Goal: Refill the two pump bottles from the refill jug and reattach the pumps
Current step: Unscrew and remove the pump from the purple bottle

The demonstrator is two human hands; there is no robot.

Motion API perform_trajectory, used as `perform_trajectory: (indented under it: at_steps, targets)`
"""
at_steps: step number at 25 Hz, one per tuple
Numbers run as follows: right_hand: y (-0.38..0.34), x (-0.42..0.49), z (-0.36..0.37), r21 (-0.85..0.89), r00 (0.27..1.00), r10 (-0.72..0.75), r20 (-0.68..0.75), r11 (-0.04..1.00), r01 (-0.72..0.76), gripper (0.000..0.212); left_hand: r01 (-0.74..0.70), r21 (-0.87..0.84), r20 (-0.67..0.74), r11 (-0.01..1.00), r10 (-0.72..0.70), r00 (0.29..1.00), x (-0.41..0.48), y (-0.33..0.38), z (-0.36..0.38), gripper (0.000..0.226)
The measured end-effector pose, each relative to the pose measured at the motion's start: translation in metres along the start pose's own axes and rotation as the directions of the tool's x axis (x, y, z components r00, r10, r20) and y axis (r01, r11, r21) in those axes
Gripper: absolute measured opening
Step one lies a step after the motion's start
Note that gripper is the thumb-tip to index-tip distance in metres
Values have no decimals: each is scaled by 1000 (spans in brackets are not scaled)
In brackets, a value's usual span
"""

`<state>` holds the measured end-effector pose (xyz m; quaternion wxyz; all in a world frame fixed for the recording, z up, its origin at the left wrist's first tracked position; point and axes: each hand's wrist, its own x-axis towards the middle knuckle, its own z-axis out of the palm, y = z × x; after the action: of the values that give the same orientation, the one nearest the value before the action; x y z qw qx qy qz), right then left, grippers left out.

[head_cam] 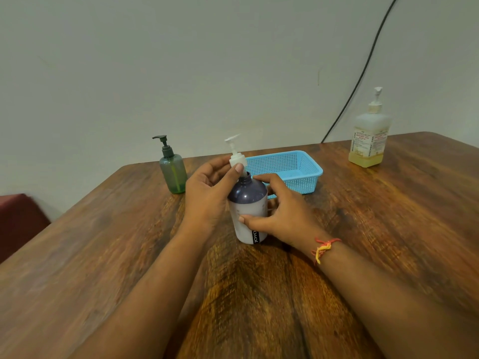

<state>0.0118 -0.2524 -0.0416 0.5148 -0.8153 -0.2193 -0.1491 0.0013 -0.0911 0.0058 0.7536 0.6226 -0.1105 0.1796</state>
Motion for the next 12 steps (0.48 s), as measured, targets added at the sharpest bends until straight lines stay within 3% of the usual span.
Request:
perform_trajectory:
  at_steps: [4, 6, 12]
  targets:
    - [0, 0, 0, 13, 1000, -6, 3, 1000, 6, 77, 39, -263, -71, 964, -59, 996, 9, 10, -6, 33]
    - [2, 1, 1, 9, 1000, -10, 3, 1000, 10, 77, 41, -383, -90, 923, -81, 993, 14, 16, -12, 26]
    - [3, 2, 2, -26, 1000, -11, 19, 1000, 12, 82, -24, -513, -144, 858, -59, 988, 20, 29, -18, 16]
